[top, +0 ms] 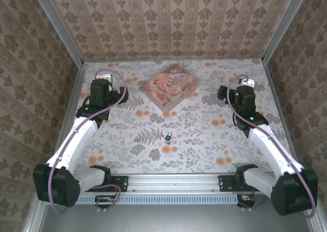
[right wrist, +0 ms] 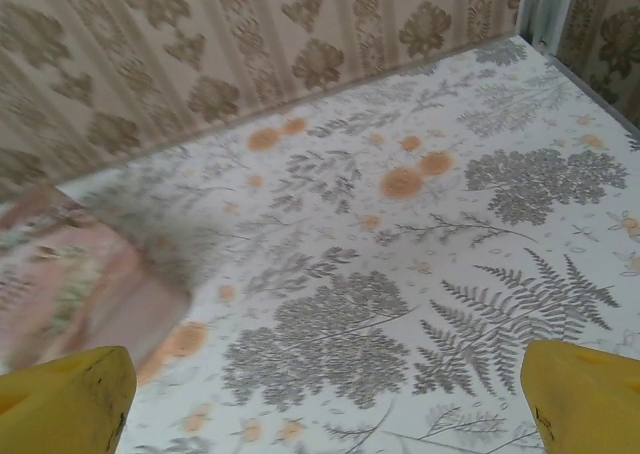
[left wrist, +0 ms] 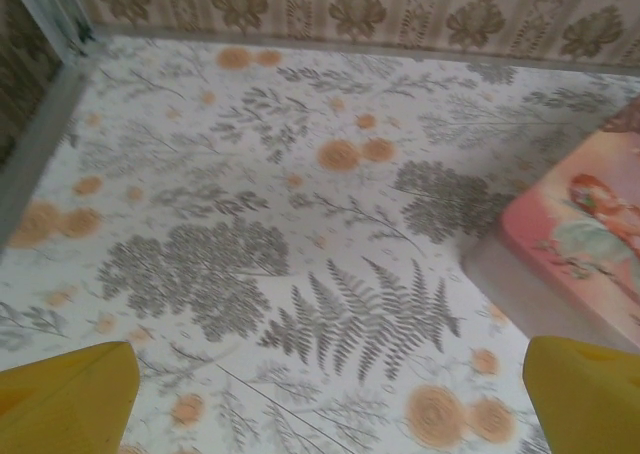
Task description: Unlock a padlock with a key
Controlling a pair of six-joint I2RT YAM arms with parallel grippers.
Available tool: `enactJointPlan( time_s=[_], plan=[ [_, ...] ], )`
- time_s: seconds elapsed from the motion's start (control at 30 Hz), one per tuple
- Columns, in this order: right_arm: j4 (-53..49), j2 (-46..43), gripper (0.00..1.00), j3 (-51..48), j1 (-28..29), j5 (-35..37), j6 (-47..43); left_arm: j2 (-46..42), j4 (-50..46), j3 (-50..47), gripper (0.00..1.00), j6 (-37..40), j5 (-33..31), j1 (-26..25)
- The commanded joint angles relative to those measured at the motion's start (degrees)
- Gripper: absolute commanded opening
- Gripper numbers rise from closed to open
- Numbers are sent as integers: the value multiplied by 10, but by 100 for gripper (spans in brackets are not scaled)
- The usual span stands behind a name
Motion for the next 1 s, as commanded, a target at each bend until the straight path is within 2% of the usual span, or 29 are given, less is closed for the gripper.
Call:
enactJointPlan(
  time_s=[0.0,0.23,0.4,0.5,0.63,0.87,0.93,0.97],
  plan=[
    [93,40,100,-13,-7,39,-89,-3,69,-22,100,75,-73,7],
    [203,117,99,-84,-20,54,-121,-1,207,-126,100,157,-62,63],
    [326,158,100,-139,-19,33,-134,44,339,-198,100,138,-13,108],
    [381,160,100,-166,-19,1,-161,74,434,-244,100,138,6,113],
    [512,163,100,-228,-16,-36,-197,115,585,-315,100,166,52,116],
    [721,276,100,-284,-14,-72,-222,199,657,-317,100,172,79,121],
    [634,249,99,-260,-19,-81,-215,235,703,-321,100,183,82,118],
    [612,248,100,-250,-28,-98,-209,232,677,-310,100,176,73,119]
  ],
)
